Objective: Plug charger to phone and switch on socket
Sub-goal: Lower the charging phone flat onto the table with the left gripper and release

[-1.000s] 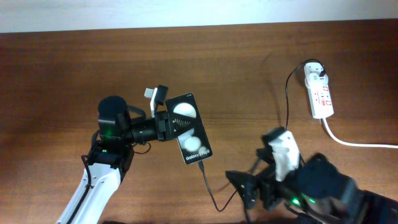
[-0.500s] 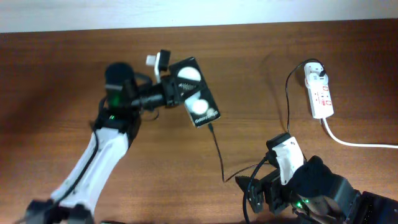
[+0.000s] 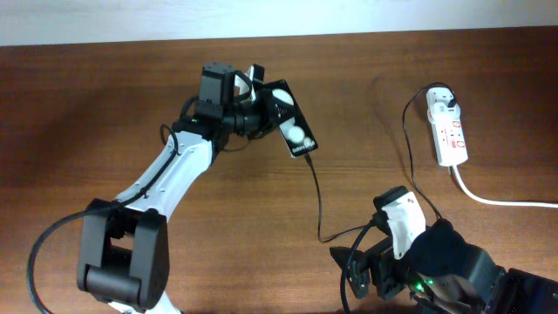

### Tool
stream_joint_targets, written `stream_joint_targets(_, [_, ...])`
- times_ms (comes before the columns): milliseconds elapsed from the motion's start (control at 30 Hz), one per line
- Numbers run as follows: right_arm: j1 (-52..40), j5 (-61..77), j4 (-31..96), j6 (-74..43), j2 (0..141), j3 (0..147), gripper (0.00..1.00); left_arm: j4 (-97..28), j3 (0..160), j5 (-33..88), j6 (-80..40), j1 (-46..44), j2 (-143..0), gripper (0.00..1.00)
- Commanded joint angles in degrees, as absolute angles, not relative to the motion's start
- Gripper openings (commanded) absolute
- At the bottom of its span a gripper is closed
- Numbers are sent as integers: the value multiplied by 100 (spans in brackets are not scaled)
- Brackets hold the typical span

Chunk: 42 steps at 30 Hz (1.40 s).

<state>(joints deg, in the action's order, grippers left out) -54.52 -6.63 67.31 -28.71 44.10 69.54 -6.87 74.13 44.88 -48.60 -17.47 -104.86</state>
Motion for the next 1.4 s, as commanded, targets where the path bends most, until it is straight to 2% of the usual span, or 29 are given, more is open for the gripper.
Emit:
stream_joint_targets(0, [-5437, -757, 6720, -2882, 4414, 7002, 99, -1422, 7922, 4351, -3671, -1763, -10551, 0])
stream_joint_targets(267, [-5437, -757, 6720, -2882, 4414, 7002, 99, -4641, 10527, 4418, -2294, -1844, -12398, 0])
stream_joint_targets(367, [-5437, -757, 6720, -2882, 4416, 7002, 99, -4807, 10536, 4880, -1935, -1885, -12921, 0])
stream_joint_targets(533, [-5437, -757, 6718, -2882, 4414, 7002, 99, -4831, 10536, 4860, -1916, -1914, -13421, 0])
stream_joint_targets(800, [-5437, -757, 6720, -2882, 4414, 7002, 99, -4853, 10501, 3948, -1922, -2300, -13511, 8])
stream_joint_targets(967, [-5437, -757, 6720, -2882, 4416, 7002, 99, -4853, 10501, 3564, -2008, -2484, -13511, 7])
stream_joint_targets(1167, [-5437, -757, 6720, -2882, 4414, 7002, 99, -4853, 10501, 3201, -2700, -2488, -13511, 14])
stream_joint_targets(1233, [-5437, -757, 6720, -2882, 4416, 7002, 99, -4853, 10501, 3162, -2698, -2488, -13511, 23])
stream_joint_targets(1367, [-5437, -757, 6718, -2882, 4416, 7002, 99, -4853, 10501, 3098, -2698, -2488, -13511, 31])
